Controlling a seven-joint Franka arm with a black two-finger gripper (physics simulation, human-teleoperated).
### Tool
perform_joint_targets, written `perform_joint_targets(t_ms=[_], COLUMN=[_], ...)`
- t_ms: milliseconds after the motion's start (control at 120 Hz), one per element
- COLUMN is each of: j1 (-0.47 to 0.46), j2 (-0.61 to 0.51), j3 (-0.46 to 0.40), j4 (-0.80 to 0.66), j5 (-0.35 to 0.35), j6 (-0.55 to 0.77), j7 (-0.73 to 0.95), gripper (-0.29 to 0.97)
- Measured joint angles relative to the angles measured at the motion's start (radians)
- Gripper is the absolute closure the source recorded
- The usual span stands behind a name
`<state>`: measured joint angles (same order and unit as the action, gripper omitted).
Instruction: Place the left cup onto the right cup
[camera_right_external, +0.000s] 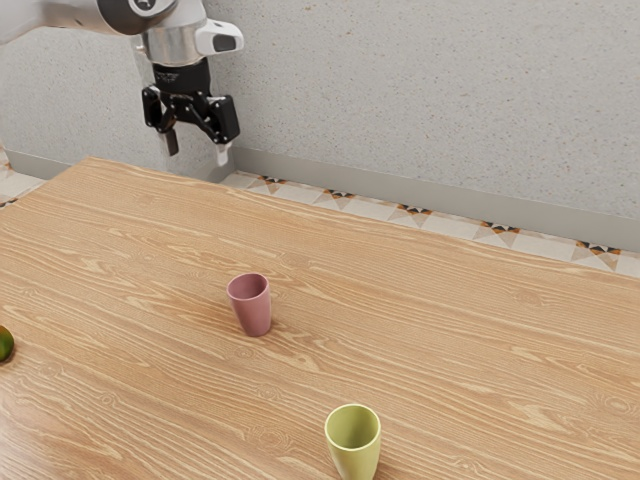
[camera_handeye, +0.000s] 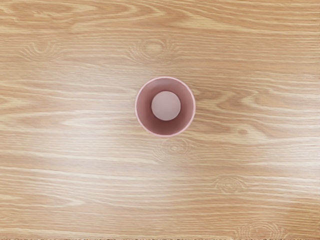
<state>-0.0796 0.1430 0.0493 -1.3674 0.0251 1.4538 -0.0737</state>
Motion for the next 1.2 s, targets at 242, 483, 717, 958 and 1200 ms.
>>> perform_joint_targets(t_ms=[242,483,717,958,1200], j1=[-0.014,-0.028,-0.029,-0.028,-0.022], j2=[0.051,0.179,0.278,0.278,0.262], j3=[-0.001,-0.006,-0.028,-0.029,-0.03], j4=[-0.01,-0.056,-0.048,-0.177,-0.282], j5=[-0.033,-0.039,-0.043,-0.053,-0.07], j6=[0.001,0.131,0.23,0.352,0.451], j7=[-0.008,-0.011,-0.016,-0.02,-0.021], gripper=[0.0,0.0,0.0,0.0,0.0])
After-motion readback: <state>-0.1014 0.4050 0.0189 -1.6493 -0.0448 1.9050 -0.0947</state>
